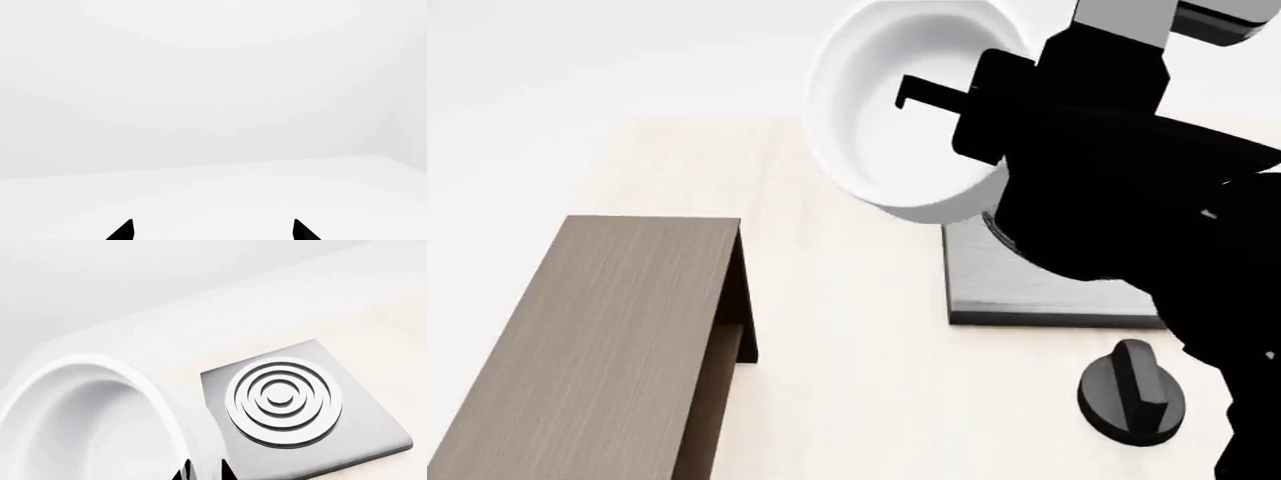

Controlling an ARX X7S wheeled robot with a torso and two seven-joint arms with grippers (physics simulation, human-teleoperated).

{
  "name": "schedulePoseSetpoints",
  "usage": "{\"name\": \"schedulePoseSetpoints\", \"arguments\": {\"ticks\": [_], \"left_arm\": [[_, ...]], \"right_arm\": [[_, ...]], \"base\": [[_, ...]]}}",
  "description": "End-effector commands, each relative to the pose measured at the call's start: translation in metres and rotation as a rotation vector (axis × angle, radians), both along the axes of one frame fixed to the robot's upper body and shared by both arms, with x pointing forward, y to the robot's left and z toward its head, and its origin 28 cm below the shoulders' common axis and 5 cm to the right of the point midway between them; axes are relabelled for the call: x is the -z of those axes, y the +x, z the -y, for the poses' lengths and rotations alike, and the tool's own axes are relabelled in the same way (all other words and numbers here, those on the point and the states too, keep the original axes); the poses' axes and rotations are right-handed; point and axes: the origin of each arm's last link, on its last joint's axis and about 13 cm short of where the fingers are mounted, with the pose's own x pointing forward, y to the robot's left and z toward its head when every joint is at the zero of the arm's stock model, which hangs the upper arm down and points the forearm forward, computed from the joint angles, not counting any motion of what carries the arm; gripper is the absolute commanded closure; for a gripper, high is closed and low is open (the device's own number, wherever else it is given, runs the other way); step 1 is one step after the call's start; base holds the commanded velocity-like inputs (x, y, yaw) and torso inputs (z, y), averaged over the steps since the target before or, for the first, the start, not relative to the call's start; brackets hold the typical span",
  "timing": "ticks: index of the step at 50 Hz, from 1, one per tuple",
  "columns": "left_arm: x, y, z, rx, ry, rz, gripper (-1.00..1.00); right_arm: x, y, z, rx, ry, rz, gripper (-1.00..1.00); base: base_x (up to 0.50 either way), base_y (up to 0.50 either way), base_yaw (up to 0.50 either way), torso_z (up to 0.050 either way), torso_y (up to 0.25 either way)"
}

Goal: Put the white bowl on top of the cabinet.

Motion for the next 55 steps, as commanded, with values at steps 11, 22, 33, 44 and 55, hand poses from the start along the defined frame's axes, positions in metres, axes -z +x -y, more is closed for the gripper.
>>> {"name": "schedulePoseSetpoints", "arguments": {"ticks": [11, 22, 33, 44, 55], "left_arm": [[-0.001, 0.0, 0.0, -0.002, 0.0, 0.002, -1.0], [0.0, 0.0, 0.0, -0.002, 0.0, 0.002, -1.0], [0.0, 0.0, 0.0, -0.002, -0.001, 0.002, -1.0], [-0.001, -0.001, -0.001, -0.003, -0.001, 0.005, -1.0], [0.0, -0.001, -0.001, -0.004, -0.003, 0.006, -1.0]], "right_arm": [[-0.004, 0.009, -0.025, -0.126, 0.021, 0.043, 1.0], [-0.001, 0.012, -0.04, -0.203, 0.037, 0.04, 1.0], [-0.002, 0.012, -0.053, -0.274, 0.047, 0.046, 1.0], [-0.002, 0.012, -0.067, -0.332, 0.049, 0.047, 1.0], [-0.003, 0.012, -0.078, -0.383, 0.058, 0.046, 1.0]], "base": [[0.0, 0.0, 0.0, 0.0, 0.001], [0.0, 0.0, 0.0, 0.001, 0.001], [0.0, 0.0, 0.0, 0.0, 0.002], [0.0, 0.0, 0.0, 0.001, 0.001], [0.0, 0.0, 0.0, 0.0, 0.001]]}}
